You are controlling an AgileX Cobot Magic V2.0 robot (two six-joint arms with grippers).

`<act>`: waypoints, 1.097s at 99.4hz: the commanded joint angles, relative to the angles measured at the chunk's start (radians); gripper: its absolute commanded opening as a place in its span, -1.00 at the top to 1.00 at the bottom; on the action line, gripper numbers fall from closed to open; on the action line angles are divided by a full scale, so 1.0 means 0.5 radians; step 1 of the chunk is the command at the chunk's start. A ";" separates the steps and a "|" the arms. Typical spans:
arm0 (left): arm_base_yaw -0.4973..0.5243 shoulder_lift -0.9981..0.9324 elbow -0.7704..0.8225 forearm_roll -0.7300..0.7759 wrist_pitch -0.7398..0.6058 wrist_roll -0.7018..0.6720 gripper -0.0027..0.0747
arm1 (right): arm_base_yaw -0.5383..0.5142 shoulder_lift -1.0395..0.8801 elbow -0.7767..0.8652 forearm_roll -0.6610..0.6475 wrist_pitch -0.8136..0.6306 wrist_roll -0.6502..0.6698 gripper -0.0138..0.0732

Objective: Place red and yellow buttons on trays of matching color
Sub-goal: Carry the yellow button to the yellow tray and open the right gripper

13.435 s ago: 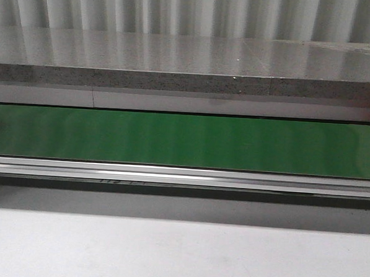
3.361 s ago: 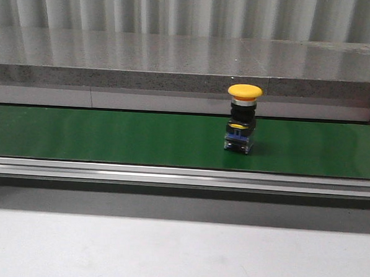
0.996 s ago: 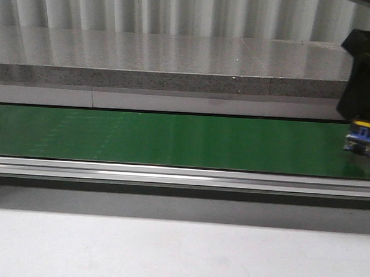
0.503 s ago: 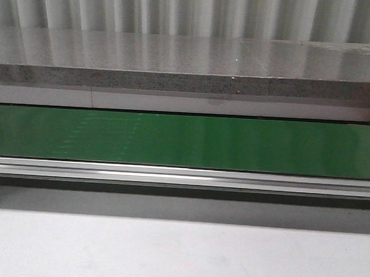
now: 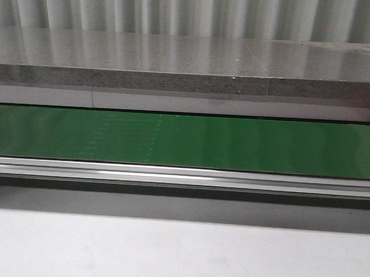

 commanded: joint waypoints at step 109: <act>-0.018 0.000 -0.055 -0.031 -0.135 0.004 0.98 | -0.017 0.630 -0.036 0.142 -0.389 0.024 0.07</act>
